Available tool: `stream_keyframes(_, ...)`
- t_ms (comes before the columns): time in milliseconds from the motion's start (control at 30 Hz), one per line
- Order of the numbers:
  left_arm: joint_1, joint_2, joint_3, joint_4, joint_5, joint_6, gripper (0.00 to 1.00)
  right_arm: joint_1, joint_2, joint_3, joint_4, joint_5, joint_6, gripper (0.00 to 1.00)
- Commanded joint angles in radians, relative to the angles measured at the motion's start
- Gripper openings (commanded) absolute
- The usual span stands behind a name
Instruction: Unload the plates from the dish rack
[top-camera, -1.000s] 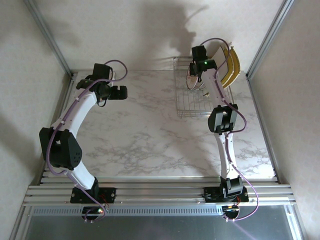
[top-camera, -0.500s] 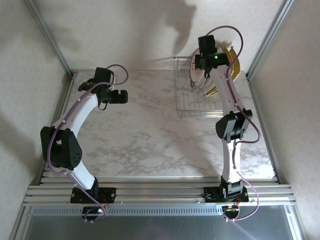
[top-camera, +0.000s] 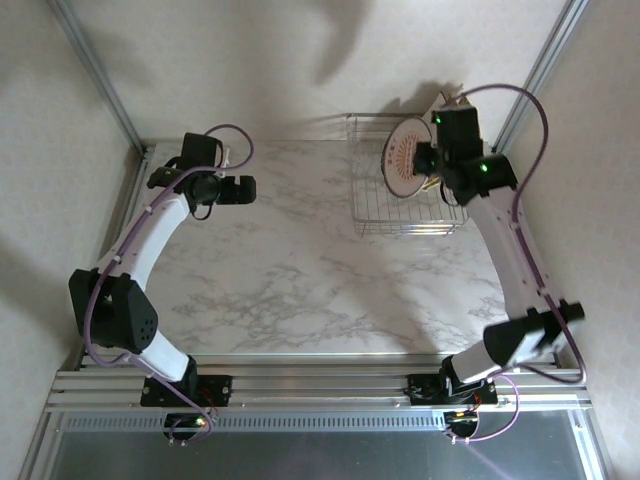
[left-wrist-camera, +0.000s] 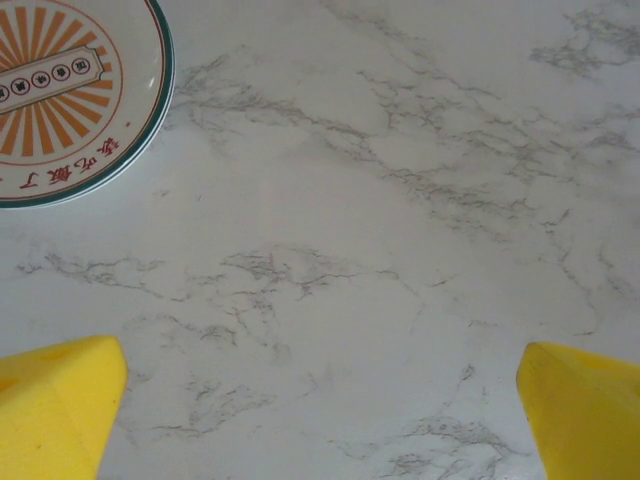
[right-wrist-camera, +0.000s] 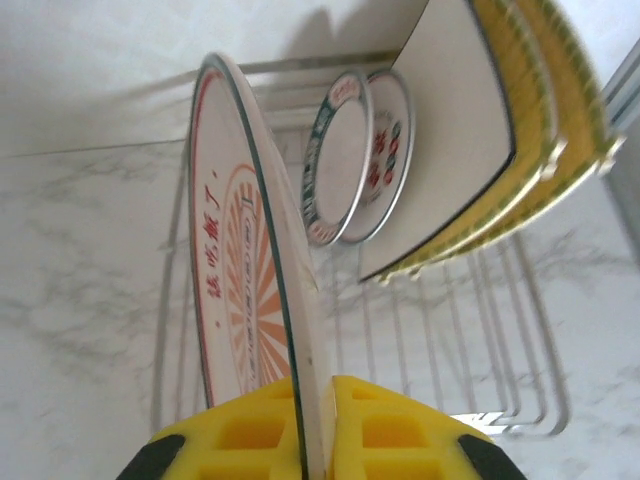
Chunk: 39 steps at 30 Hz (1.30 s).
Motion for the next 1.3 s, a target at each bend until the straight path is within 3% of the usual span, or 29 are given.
stream_keyframes(0, -0.013, -0.034, -0.019, -0.008, -0.021, -0.016, 0.99, -0.042, -0.122, -0.165, 0.117, -0.217, 0.095, 0.0)
stream_keyframes(233, -0.049, -0.053, -0.044, 0.008, -0.028, -0.045, 1.0, -0.154, -0.276, -0.581, 0.503, -0.763, 0.308, 0.0)
stream_keyframes(433, -0.076, -0.052, -0.063, 0.03, -0.01, -0.062, 0.99, -0.161, -0.233, -0.839, 1.004, -0.989, 0.586, 0.0)
stream_keyframes(567, -0.086, -0.054, -0.062, 0.053, 0.059, -0.058, 0.99, -0.158, -0.192, -0.876, 1.103, -0.999, 0.628, 0.0)
stream_keyframes(733, -0.105, -0.066, -0.073, 0.138, 0.268, -0.051, 1.0, -0.151, -0.153, -0.841, 1.113, -1.0, 0.62, 0.0)
stream_keyframes(967, -0.114, -0.093, -0.202, 0.466, 0.612, -0.215, 1.0, -0.087, -0.071, -0.724, 0.999, -0.941, 0.554, 0.0)
stream_keyframes(1267, -0.124, -0.06, -0.273, 0.682, 0.719, -0.351, 0.92, -0.015, 0.023, -0.6, 0.957, -0.932, 0.527, 0.0)
